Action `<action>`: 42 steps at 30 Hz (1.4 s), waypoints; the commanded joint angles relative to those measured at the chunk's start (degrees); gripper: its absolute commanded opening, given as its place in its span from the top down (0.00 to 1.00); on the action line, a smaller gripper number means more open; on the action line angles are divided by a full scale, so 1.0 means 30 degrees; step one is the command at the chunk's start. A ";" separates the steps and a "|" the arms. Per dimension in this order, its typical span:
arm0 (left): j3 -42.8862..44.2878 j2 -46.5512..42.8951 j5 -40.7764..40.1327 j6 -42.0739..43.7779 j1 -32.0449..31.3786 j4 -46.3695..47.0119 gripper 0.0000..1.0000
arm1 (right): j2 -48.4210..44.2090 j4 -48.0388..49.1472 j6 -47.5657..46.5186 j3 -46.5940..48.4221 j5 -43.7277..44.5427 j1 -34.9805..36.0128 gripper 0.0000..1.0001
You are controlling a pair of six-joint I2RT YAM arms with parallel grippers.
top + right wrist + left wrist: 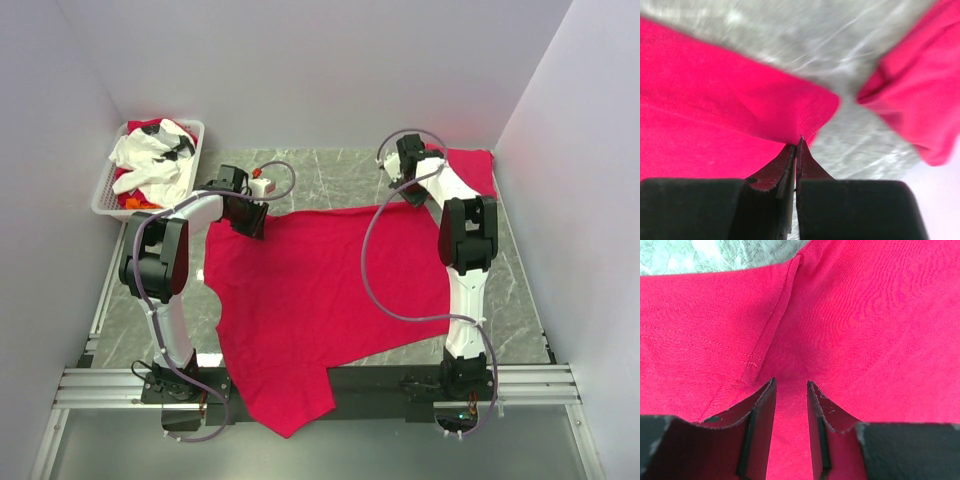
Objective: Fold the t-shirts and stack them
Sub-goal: Flatten the tshirt out
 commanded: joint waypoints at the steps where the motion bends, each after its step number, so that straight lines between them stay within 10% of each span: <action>1: 0.0526 0.0163 0.0206 0.0161 0.0129 0.0006 0.64 | -0.0062 0.0205 -0.0091 0.1716 0.0665 -0.0106 0.97; 8: 0.0613 -0.0187 0.0847 0.0073 0.0626 0.0358 0.65 | 0.2160 0.1289 0.0611 0.4203 0.1485 -0.0019 0.98; 18: 0.1902 -0.1009 0.0471 0.1125 0.1037 0.0153 0.64 | 0.2052 0.2608 0.2631 0.3859 0.3390 0.0040 0.51; 42: 0.2928 0.1773 -0.1991 0.1363 0.0422 -0.0696 0.64 | -0.1613 -0.1053 0.4685 0.1425 -0.1063 0.0011 0.52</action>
